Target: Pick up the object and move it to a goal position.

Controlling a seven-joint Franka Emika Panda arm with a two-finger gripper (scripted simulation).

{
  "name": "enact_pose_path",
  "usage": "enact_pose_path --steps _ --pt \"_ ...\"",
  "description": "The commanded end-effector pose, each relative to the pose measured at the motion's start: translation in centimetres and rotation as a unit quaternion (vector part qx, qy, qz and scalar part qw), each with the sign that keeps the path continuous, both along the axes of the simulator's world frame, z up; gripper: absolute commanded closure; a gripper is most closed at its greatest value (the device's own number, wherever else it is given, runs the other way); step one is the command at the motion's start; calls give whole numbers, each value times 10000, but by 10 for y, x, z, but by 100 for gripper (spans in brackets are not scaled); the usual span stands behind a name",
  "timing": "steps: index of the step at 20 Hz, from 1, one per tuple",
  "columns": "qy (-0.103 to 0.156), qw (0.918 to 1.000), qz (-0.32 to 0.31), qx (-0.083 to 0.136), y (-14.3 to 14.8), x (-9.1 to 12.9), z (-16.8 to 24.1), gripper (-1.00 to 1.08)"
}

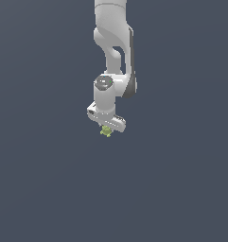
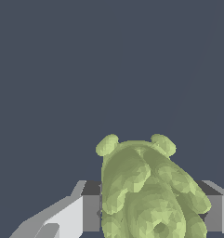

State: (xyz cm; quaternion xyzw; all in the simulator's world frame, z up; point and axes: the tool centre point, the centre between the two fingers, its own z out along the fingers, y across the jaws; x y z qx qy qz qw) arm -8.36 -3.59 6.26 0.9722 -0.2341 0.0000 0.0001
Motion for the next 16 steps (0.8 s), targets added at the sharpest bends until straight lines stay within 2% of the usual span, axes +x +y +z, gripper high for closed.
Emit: enact_pose_path --steps 1,16 --pt "-2 10000 2 -4 10 10 11 108" --pt "-2 10000 0 -8 87 94 96 108"
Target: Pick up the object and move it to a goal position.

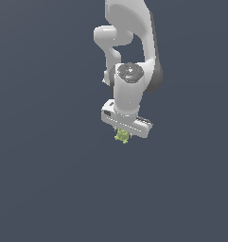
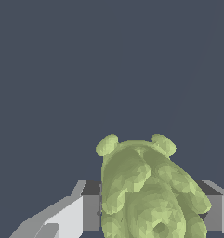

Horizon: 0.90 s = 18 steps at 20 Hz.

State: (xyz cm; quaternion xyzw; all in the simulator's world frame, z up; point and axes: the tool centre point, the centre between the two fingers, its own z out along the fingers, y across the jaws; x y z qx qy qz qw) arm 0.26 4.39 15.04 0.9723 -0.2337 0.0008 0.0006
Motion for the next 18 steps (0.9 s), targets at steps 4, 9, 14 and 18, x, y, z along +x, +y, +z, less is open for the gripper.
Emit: enact_pose_path --steps 4,9,14,18 --pt "5 10000 -5 0 25 28 28 108" --pt "5 10000 -4 3 45 51 49 108" --pt "6 10000 -3 6 60 69 65 108" --pt "6 10000 -3 6 68 79 74 108"
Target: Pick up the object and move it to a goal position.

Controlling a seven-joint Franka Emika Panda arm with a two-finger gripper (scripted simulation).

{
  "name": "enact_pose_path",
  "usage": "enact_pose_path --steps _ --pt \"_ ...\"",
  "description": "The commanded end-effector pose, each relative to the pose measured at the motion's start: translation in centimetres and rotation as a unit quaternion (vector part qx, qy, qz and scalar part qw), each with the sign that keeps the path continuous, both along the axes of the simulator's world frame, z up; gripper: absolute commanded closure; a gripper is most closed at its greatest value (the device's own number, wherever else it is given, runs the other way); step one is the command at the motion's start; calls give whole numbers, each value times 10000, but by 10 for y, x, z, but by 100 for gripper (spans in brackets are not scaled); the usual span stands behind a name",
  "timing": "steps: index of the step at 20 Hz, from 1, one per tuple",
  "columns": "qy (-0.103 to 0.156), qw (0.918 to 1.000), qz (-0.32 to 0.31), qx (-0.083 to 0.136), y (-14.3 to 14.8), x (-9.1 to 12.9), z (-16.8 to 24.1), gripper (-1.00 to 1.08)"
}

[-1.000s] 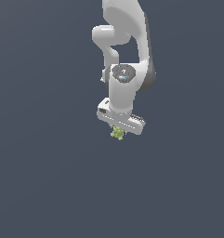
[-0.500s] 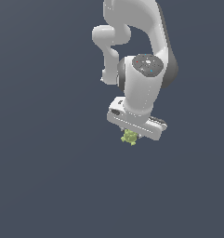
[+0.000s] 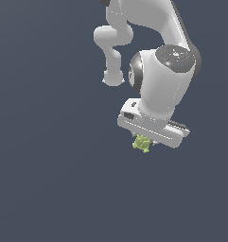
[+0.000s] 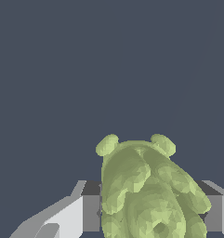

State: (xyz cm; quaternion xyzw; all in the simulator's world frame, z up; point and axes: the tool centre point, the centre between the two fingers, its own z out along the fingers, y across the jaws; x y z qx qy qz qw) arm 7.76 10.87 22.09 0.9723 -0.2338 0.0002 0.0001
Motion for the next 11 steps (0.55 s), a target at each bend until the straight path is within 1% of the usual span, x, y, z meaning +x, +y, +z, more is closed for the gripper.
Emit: enact_pose_path --steps 1,6,11 --pt "2 10000 -2 -1 4 6 5 108" --pt "2 10000 -2 -1 9 12 10 108" --pt "2 10000 -2 -1 11 14 12 108"
